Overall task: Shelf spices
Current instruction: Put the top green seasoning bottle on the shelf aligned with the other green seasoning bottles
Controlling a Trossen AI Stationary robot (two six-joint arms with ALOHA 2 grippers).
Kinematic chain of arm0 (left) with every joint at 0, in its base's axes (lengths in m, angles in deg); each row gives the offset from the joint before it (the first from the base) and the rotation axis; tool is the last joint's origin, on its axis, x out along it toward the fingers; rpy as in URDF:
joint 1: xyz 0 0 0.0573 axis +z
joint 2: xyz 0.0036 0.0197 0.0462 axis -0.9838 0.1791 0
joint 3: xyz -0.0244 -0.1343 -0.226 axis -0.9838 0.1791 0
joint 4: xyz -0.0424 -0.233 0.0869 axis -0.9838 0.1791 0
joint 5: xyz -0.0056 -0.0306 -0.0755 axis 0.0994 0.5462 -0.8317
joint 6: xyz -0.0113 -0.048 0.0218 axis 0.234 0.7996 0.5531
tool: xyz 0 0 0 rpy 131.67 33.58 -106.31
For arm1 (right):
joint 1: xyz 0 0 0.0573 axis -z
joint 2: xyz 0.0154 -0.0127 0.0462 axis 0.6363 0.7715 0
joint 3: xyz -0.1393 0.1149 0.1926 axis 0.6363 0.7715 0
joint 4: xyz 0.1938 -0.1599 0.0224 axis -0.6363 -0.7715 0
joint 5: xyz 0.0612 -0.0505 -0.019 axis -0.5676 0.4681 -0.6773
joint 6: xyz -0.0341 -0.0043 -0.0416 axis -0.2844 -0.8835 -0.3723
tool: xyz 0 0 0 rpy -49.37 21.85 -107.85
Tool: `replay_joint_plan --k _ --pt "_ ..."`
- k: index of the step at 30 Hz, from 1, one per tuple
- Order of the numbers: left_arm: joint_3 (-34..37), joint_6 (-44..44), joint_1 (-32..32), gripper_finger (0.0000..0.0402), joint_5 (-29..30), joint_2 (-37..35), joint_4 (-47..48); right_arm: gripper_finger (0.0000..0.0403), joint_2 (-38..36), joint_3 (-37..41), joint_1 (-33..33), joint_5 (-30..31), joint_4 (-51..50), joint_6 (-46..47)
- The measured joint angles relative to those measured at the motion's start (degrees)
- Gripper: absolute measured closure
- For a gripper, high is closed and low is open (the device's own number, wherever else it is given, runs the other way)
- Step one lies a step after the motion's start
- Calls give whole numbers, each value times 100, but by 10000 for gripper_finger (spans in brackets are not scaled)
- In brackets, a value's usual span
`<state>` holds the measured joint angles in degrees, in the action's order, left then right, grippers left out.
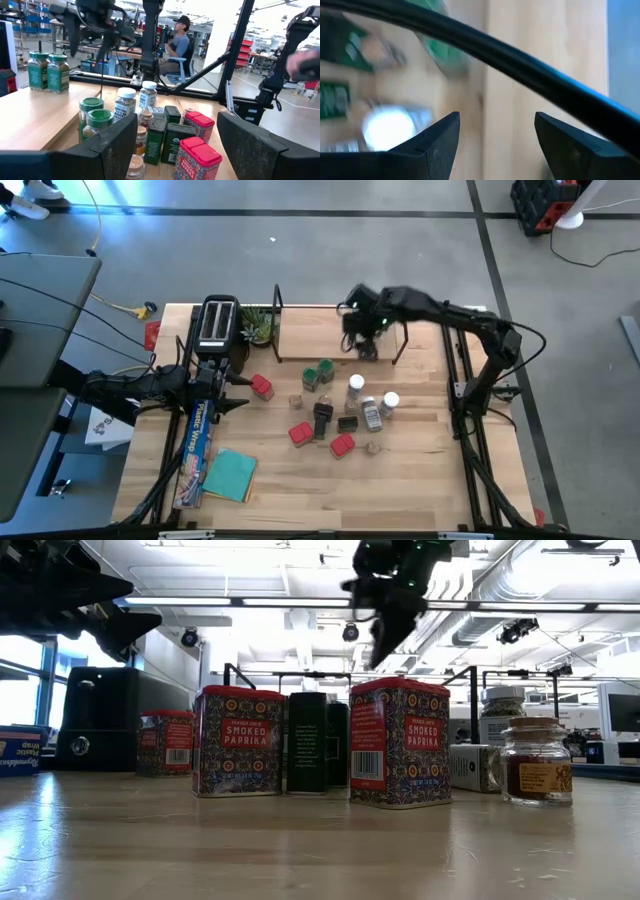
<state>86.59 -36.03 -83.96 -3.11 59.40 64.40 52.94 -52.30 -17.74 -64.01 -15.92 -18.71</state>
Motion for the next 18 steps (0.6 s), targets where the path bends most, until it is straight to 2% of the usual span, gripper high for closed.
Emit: replay_joint_plan --k 4,8,12,18 --pt "0 -1 0 133 -32 -1 8 151 1 722 -468 9 1563 308" --pt "0 -4 0 133 -32 -2 15 151 1 1201 -717 439 2891 1110" --pt "-2 -4 0 133 -14 0 13 151 24 1329 -789 373 3452 2243" --pt "-1 -6 2 133 37 0 -39 151 365 1327 -1163 -209 4098 2180"
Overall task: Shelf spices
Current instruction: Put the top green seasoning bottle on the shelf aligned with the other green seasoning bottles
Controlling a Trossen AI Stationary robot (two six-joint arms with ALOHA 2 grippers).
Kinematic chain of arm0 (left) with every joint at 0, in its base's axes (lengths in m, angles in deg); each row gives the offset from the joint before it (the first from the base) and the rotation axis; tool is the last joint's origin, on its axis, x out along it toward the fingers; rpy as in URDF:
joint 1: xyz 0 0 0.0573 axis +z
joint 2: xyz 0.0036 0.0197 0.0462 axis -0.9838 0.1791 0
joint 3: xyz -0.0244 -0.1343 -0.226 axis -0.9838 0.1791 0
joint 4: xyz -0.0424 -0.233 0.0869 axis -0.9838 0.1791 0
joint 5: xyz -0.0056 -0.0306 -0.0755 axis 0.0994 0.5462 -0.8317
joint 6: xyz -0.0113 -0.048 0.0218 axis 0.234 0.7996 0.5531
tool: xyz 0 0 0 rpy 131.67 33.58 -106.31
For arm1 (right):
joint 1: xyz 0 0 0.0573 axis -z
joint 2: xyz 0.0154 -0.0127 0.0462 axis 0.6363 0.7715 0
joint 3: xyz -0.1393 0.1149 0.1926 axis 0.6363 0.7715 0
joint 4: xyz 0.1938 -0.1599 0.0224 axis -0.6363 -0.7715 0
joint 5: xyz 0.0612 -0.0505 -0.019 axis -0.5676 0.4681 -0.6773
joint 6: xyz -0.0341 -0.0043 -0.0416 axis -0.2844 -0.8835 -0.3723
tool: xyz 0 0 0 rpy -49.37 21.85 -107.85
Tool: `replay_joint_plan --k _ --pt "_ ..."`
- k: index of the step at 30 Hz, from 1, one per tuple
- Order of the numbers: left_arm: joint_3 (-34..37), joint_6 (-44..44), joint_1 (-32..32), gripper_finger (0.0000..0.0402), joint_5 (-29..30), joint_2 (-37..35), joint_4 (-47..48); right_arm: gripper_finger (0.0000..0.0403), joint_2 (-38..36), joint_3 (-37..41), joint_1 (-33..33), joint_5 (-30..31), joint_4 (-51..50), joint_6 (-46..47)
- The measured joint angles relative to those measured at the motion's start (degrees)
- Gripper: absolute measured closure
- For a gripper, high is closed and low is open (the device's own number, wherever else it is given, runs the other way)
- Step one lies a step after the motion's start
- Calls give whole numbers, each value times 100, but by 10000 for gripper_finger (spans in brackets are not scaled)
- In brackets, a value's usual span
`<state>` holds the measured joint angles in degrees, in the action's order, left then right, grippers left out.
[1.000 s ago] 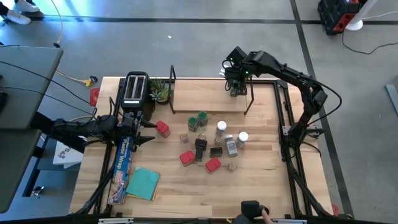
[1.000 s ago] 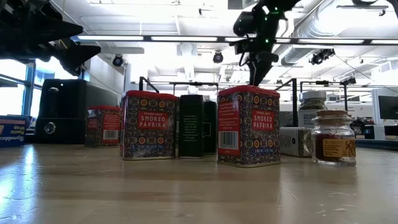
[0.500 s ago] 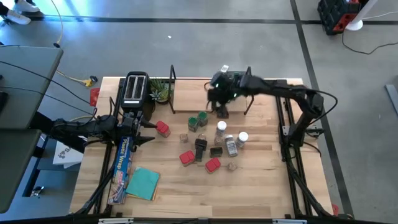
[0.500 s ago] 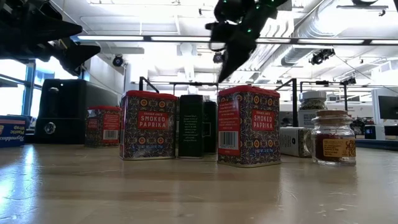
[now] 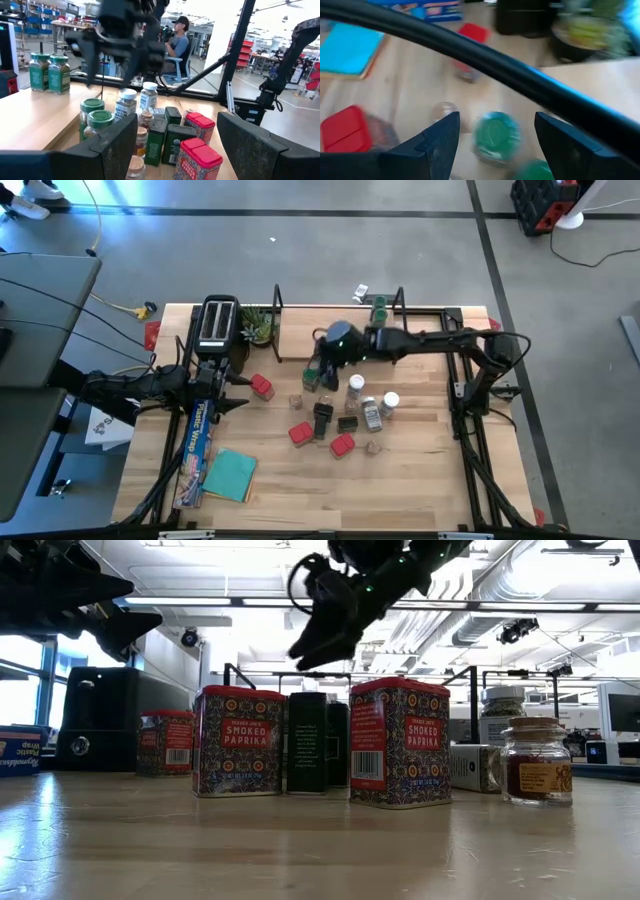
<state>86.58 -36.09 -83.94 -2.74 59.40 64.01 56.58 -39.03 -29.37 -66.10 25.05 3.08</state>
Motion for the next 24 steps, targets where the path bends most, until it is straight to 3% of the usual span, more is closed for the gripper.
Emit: replay_joint_plan --k 9,15,24 --pt "-1 2 0 133 1 0 -97 151 225 -498 -209 514 -1048 -450" --pt "-1 0 -2 133 1 0 -99 151 267 -523 -192 1432 -1345 -271" --pt "-1 -3 -2 133 -4 -2 -94 151 301 -523 -196 1510 -1707 -124"
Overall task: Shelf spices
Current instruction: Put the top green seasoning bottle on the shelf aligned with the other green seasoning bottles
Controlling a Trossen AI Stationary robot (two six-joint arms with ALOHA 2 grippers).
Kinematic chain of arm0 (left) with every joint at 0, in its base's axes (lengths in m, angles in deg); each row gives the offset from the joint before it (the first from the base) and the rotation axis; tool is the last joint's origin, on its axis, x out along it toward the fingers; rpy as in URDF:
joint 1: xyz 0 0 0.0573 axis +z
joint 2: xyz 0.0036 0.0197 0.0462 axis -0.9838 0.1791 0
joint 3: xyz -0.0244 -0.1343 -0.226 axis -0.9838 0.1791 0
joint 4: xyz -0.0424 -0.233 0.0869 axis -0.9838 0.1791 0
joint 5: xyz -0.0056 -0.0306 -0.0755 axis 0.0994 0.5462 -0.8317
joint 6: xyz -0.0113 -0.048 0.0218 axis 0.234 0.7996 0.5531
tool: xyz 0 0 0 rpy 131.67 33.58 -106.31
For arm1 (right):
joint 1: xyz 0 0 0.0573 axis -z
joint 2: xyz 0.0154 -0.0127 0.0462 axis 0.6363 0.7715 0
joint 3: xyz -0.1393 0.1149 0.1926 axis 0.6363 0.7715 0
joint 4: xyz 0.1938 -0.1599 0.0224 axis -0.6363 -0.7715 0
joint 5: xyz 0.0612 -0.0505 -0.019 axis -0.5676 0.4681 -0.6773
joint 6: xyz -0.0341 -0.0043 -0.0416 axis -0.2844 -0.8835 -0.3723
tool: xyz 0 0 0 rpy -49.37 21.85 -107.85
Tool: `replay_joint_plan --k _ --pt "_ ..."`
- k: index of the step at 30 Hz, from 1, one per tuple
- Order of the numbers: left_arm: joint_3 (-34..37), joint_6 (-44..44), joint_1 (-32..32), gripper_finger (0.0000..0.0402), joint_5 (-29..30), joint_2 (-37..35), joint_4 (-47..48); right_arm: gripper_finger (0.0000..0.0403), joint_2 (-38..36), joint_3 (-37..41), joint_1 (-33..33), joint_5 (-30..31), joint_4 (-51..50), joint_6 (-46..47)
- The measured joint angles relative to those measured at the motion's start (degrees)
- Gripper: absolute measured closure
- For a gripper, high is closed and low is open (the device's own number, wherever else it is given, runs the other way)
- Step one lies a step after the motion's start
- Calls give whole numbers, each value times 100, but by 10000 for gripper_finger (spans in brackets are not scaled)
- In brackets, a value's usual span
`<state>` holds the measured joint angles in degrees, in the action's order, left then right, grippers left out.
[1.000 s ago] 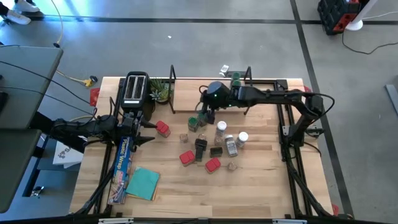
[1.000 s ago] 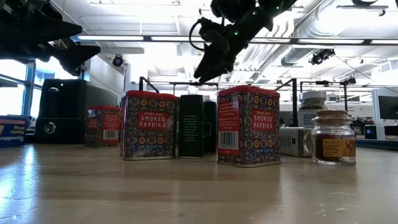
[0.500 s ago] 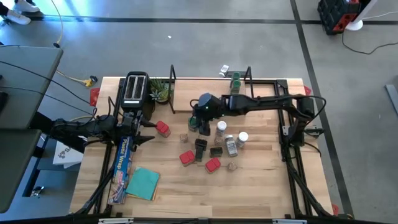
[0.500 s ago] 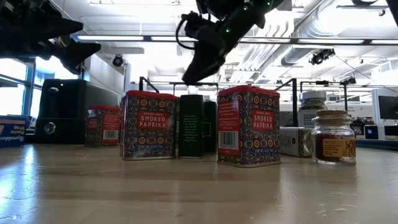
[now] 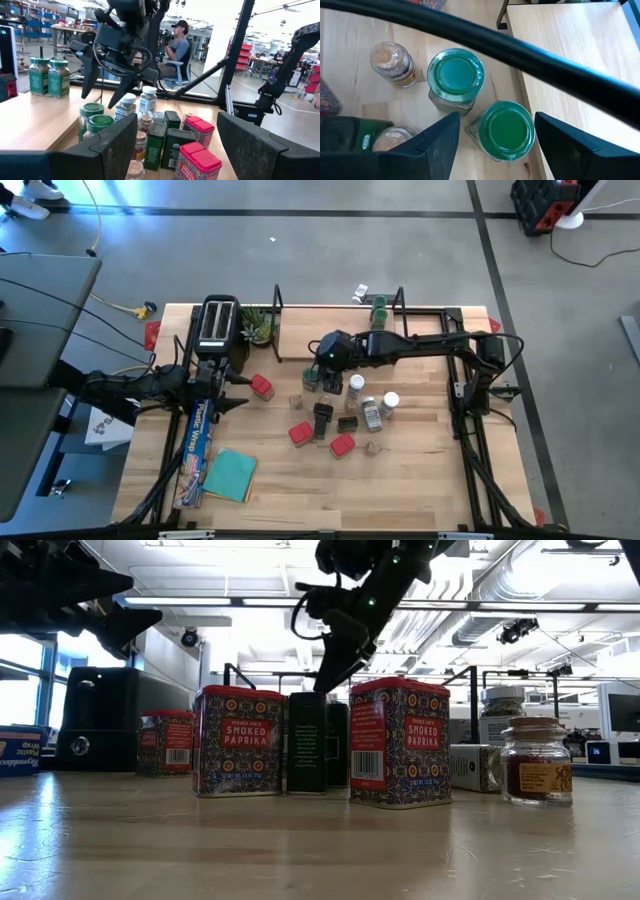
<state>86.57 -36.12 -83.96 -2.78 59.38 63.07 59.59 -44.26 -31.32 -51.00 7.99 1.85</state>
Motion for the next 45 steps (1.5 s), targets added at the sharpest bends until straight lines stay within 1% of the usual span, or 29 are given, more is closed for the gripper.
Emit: replay_joint_plan --k 5,10,13,20,24,27,30,32,37,41,45 --pt "2 2 0 133 -3 2 0 151 140 0 4 31 129 11" --pt "1 4 1 133 -8 1 1 151 279 0 -2 610 45 205" --pt "0 7 0 133 -11 2 2 151 275 0 -7 649 -90 213" --pt "1 7 0 133 -13 1 3 151 194 -4 -54 687 -977 375" --pt "0 5 0 133 -13 1 3 151 38 2 -48 1110 -1520 792" --pt "0 7 0 133 -13 0 4 151 -205 2 -42 1233 -1743 938" --pt "1 7 0 133 -13 1 2 151 -394 2 -49 1221 -1795 1035" --pt "0 9 0 133 -13 2 2 151 -492 2 -35 1181 -1793 1265" --pt "1 11 0 133 -12 2 0 151 -542 1 384 342 -1656 2531" --pt "1 52 0 133 -11 2 -1 151 -483 0 621 322 -1490 3002" --pt "2 51 0 133 -7 0 -4 151 -341 0 705 184 -1391 3278"
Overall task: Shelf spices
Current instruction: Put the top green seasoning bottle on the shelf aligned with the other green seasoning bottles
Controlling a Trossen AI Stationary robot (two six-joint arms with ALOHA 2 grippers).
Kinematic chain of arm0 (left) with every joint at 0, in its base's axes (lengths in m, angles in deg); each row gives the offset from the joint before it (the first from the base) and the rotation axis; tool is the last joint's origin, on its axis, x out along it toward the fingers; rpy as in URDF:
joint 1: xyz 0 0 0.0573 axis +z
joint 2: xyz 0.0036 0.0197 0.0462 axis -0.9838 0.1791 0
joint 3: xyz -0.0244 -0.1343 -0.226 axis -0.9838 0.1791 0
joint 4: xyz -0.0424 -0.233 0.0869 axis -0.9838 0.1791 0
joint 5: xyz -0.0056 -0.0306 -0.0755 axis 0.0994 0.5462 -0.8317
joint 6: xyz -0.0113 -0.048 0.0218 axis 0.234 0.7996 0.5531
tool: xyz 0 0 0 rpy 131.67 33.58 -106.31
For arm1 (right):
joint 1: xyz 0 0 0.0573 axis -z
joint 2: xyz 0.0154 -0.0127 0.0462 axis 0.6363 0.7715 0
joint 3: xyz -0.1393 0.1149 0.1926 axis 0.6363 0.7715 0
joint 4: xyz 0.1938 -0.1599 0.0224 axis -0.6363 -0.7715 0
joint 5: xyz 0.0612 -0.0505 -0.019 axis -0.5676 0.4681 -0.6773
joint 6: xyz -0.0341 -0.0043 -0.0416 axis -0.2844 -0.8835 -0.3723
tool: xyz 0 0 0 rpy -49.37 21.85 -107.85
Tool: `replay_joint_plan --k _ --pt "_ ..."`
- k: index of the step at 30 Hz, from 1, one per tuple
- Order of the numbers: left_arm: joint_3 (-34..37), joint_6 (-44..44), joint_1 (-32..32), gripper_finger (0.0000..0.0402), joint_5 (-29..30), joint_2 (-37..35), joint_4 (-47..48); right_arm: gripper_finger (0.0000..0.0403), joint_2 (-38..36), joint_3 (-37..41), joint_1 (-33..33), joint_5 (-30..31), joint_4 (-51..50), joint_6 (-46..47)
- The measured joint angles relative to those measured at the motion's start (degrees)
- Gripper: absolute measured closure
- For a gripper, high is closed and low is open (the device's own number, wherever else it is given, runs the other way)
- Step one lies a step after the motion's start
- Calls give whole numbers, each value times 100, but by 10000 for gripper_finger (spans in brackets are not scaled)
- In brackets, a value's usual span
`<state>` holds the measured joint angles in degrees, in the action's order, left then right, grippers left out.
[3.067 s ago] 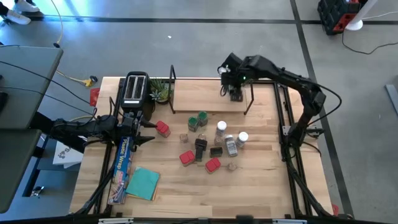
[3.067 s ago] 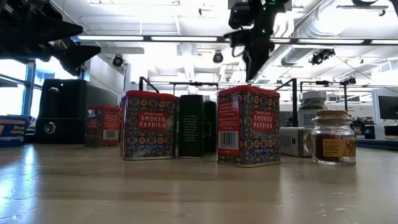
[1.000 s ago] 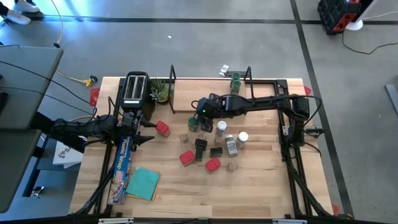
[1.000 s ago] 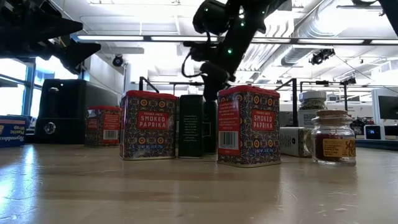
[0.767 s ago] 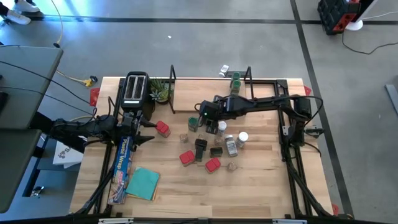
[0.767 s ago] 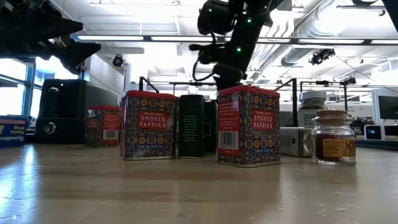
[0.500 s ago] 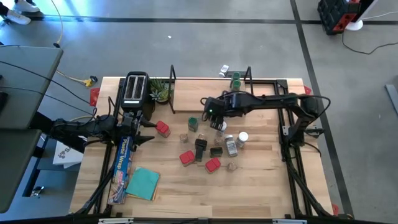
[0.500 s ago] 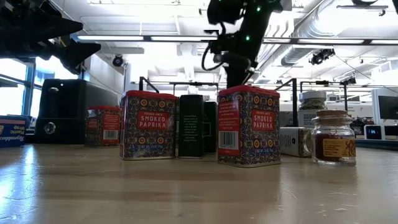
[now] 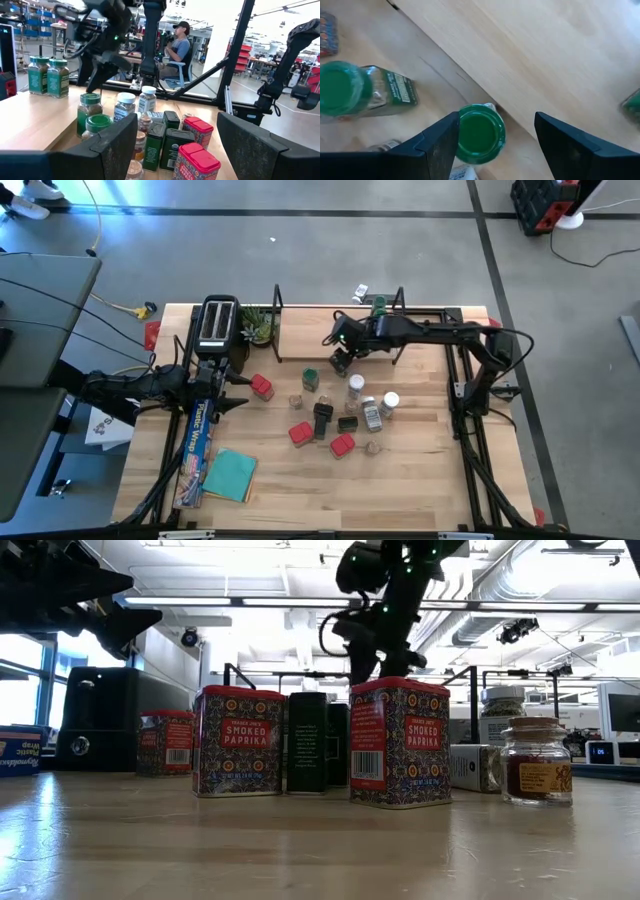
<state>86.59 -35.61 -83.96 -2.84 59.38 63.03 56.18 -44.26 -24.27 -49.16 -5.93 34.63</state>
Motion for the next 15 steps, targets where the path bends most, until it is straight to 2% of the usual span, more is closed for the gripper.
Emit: replay_joint_plan --k 6,12,15 --pt "0 1 0 133 0 2 -3 151 189 -2 53 -482 191 -6" --pt "0 0 0 133 0 2 -3 151 229 0 46 -1559 821 -606" --pt "0 1 0 133 0 2 -3 151 229 0 48 -1616 871 -799"
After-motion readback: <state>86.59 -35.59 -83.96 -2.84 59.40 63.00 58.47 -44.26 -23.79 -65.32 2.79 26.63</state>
